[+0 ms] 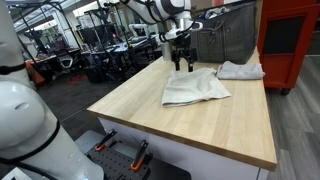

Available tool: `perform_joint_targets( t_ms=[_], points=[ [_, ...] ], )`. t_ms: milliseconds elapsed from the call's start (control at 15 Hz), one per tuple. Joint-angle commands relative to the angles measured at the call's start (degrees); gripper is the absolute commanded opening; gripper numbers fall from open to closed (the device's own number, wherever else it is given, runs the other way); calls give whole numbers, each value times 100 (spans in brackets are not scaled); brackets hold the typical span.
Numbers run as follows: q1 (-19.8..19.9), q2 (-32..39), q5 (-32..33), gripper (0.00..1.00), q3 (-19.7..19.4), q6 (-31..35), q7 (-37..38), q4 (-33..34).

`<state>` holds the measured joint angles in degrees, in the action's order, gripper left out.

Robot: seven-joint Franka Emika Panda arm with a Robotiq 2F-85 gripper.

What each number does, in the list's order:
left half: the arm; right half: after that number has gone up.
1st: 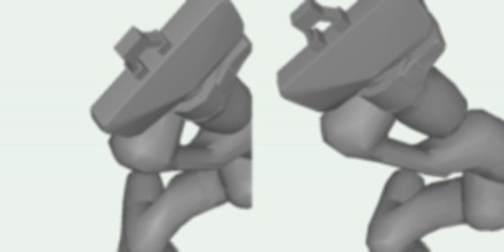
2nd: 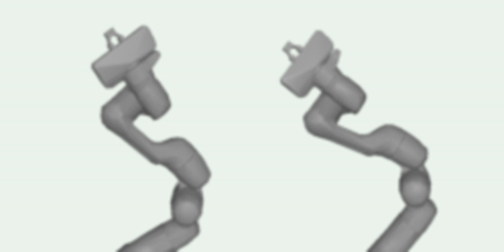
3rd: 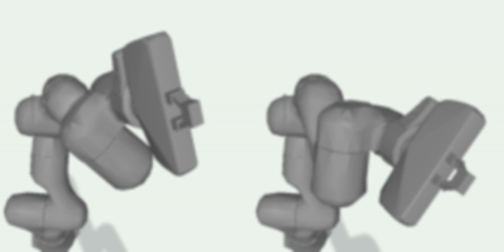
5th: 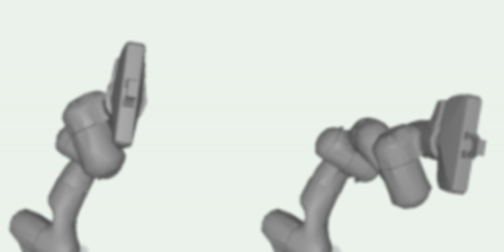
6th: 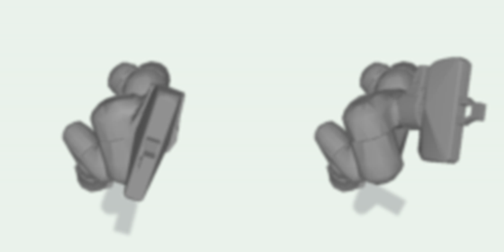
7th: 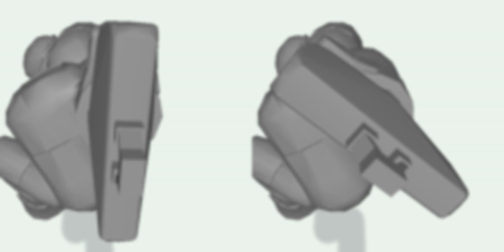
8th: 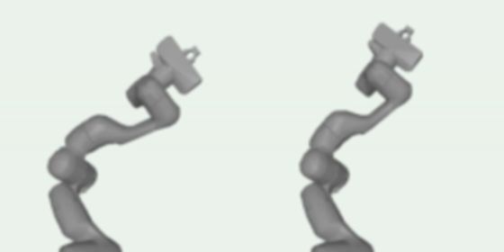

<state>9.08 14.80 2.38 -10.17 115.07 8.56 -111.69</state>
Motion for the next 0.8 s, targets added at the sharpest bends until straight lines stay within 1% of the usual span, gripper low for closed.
perform_joint_targets(
  t_ms=[0,133,333,533,600,733],
  points=[
    [30,-357,-376,66,73,178,-147,-479],
    [5,-279,-569,49,81,216,159,-467],
    [-24,-197,-825,27,91,344,414,-432],
    [-32,-156,-830,5,58,525,503,-518],
    [-26,-153,-772,0,32,651,540,-598],
    [1,-112,-728,0,-13,844,520,-742]
  ],
)
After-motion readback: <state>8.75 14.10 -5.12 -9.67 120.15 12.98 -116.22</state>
